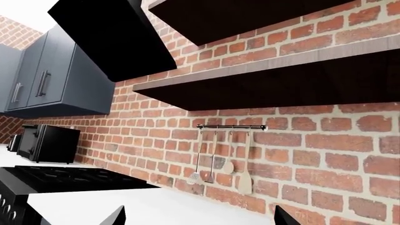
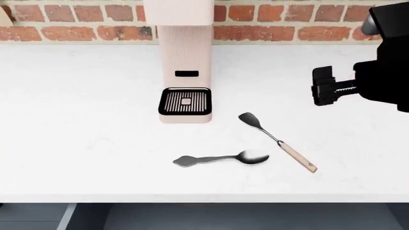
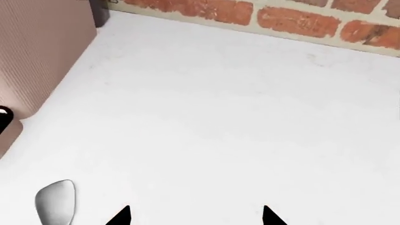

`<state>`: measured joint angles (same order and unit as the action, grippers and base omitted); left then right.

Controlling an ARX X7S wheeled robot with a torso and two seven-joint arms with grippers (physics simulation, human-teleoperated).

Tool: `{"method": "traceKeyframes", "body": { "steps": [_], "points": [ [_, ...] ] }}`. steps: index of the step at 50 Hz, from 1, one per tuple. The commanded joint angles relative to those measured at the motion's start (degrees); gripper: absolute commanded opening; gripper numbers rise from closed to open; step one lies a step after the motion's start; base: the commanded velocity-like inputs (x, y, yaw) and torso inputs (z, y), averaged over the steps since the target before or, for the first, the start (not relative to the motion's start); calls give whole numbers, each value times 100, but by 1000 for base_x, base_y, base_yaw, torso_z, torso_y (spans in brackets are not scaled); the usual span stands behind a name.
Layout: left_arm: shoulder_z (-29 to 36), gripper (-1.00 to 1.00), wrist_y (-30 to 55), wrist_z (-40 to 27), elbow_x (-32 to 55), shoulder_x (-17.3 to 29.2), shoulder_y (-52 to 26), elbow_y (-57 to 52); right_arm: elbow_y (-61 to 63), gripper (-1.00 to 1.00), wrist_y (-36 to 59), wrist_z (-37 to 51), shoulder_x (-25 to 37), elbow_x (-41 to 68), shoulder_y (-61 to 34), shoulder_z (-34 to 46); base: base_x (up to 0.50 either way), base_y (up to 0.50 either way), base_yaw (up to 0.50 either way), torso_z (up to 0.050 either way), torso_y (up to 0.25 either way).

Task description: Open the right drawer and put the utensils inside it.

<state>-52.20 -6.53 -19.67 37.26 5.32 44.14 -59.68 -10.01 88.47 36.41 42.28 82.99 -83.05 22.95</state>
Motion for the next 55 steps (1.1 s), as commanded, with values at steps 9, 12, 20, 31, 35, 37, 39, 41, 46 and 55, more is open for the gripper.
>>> {"method": "traceKeyframes", "body": {
  "steps": [9,12,20,31,35,37,39,41,46,55],
  "points": [
    [-7,100,18,16,31,-8,-30,18,1239,100,-135,-1010,796,385,-143,995,0,0,0,0,0],
    [-2,100,23,14,30,-8,-40,17,1396,100,-200,-1175,866,383,-107,1050,0,0,0,0,0],
    [41,100,11,-19,-3,8,-24,4,1567,100,-371,-1487,1076,293,20,1147,0,0,0,0,0],
    [42,100,-6,-34,-4,19,-1,-1,1808,100,-532,-1669,1256,381,209,1215,0,0,0,0,0],
    [39,100,-5,-37,3,24,-1,1,1864,100,-586,-1676,1311,445,225,1196,0,0,0,0,0],
    [31,100,-7,-36,6,21,0,0,1917,100,-608,-1671,1313,507,235,1186,0,0,0,0,0],
    [43,100,2,-37,-10,27,-8,2,1982,100,-632,-1707,1303,532,241,1192,0,0,0,0,0],
    [7,100,-18,-19,31,8,6,3,2037,100,-649,-1745,1296,535,239,1206,0,0,0,0,0],
    [-3,100,-2,0,40,-3,-15,7,2066,100,-737,-1802,1309,483,301,1238,0,0,0,0,0],
    [-13,100,1,22,52,-20,-29,18,2240,100,-793,-1904,1258,480,378,1339,0,0,0,0,0]
  ]
}}
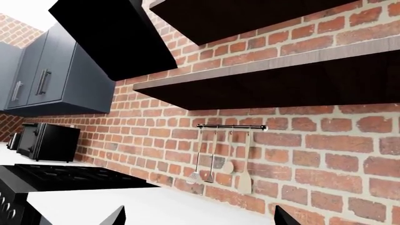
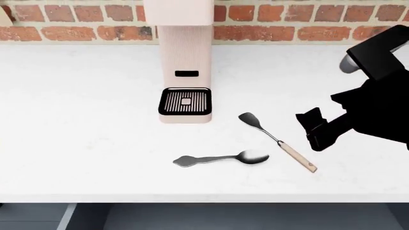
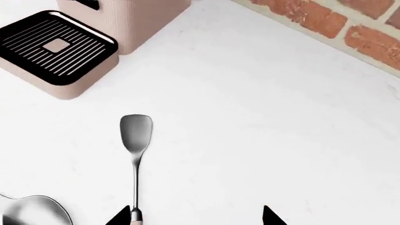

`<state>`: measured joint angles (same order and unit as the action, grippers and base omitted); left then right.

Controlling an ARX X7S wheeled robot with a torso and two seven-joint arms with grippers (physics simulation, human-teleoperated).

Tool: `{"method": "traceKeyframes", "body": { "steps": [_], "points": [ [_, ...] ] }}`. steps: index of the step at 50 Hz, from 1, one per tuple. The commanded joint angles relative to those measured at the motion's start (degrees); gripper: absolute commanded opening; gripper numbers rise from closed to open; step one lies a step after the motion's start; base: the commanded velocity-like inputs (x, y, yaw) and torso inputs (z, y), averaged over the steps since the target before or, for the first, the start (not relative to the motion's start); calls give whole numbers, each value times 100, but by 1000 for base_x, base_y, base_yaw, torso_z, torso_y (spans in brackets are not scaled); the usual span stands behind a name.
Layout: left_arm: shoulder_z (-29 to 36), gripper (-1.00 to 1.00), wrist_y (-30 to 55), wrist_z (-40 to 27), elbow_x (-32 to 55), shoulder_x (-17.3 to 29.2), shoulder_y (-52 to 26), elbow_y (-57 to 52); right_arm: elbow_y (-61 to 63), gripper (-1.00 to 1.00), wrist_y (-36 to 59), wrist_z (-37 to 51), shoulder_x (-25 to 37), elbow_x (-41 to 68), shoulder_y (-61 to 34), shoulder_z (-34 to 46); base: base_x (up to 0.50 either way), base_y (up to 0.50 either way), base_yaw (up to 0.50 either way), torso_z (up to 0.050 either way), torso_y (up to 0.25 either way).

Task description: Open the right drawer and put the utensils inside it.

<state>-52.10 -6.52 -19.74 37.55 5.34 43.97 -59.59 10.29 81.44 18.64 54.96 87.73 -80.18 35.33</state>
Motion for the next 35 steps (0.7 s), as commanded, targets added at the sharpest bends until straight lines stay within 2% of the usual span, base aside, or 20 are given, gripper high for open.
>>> {"method": "traceKeyframes", "body": {
  "steps": [1,35],
  "points": [
    [-33,100,-5,34,31,-27,-8,6,233,100,-93,-143,-15,-18,110,128,0,0,0,0,0],
    [-9,100,-20,-9,8,4,14,-5,266,100,-435,-390,140,-428,717,512,0,0,0,0,0]
  ]
}}
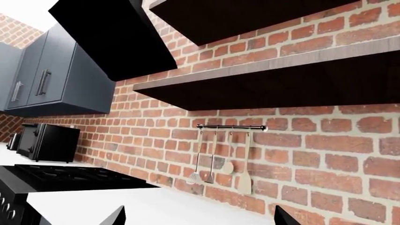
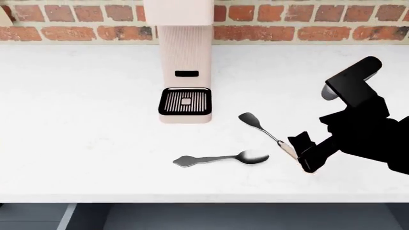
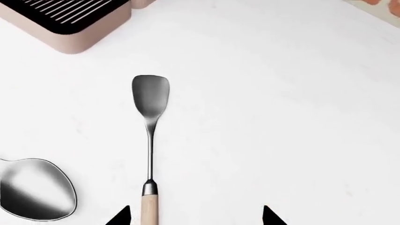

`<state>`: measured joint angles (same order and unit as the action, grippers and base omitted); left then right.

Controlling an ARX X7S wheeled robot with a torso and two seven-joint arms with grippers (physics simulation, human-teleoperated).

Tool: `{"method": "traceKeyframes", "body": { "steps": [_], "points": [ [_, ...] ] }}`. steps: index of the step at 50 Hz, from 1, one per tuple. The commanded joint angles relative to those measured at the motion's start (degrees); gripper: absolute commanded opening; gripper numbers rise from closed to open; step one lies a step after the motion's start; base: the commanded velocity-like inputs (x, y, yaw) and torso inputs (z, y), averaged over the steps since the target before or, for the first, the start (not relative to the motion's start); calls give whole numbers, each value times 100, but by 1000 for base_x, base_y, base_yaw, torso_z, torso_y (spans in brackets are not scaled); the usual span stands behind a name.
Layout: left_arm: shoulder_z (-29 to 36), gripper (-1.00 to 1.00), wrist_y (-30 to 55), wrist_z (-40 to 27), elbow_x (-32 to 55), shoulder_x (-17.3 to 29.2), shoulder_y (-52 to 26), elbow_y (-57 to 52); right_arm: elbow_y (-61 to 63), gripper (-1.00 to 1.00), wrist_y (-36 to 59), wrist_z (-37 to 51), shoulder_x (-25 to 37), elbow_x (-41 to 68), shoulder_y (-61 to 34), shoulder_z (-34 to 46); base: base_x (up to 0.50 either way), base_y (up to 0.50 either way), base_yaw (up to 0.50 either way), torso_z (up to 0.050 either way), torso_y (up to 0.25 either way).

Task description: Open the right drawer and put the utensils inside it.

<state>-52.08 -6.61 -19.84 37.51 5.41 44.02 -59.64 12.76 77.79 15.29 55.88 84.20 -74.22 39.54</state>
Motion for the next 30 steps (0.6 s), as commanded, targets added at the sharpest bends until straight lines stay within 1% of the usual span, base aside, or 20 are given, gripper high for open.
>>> {"method": "traceKeyframes", "body": {
  "steps": [1,9,22,30],
  "points": [
    [-28,100,-21,10,28,-14,16,-2,21,100,-72,-52,60,-76,131,95,0,0,0,0,0],
    [-7,100,-3,19,14,-14,-10,8,69,100,-120,-70,32,-101,189,155,0,0,0,0,0],
    [20,100,-6,2,-14,0,-9,-2,-33,100,-331,-330,-110,-498,371,400,0,0,0,0,0],
    [22,100,-15,-11,-14,7,-2,-3,-208,100,-477,-340,-89,-374,525,335,0,0,0,0,0]
  ]
}}
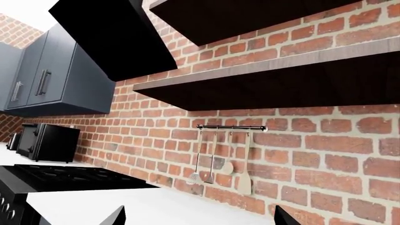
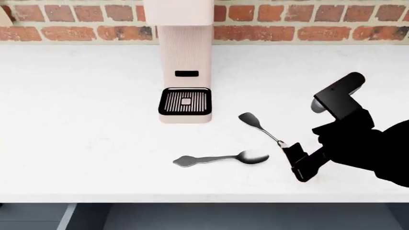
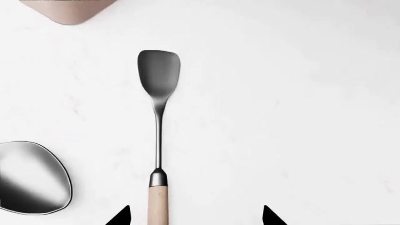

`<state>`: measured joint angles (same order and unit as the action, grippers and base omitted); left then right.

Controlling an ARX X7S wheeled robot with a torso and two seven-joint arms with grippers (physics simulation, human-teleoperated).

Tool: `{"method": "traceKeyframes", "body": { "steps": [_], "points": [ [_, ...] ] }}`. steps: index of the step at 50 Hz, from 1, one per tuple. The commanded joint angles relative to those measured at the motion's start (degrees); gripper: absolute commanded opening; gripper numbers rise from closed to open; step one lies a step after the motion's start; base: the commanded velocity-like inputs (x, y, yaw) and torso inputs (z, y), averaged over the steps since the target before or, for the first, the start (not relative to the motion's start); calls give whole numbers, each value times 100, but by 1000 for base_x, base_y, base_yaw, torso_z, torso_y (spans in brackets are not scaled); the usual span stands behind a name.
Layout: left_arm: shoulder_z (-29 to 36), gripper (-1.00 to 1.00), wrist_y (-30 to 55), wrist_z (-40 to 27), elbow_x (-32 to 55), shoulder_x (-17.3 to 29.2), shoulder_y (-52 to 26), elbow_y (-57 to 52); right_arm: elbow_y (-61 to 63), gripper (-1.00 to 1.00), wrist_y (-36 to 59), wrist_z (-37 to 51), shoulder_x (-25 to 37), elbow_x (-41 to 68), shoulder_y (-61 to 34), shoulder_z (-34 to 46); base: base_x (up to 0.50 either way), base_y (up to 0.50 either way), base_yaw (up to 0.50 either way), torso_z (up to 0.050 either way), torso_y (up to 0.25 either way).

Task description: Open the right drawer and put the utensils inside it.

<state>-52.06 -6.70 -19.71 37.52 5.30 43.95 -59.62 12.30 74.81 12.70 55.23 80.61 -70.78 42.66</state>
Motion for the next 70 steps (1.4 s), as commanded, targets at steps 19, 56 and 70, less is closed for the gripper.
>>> {"method": "traceKeyframes", "body": {
  "steps": [19,56,70],
  "points": [
    [8,100,-15,-25,6,22,2,-1,-276,100,-251,-212,-328,-307,305,341,0,0,0,0,0],
    [9,100,-59,-8,-4,-16,29,-10,-694,100,-175,-146,-335,-345,668,655,3,1,3,-2,0],
    [50,100,-42,-33,-23,23,17,-7,-551,-100,-162,-101,-296,-447,618,735,3,0,2,-3,0]
  ]
}}
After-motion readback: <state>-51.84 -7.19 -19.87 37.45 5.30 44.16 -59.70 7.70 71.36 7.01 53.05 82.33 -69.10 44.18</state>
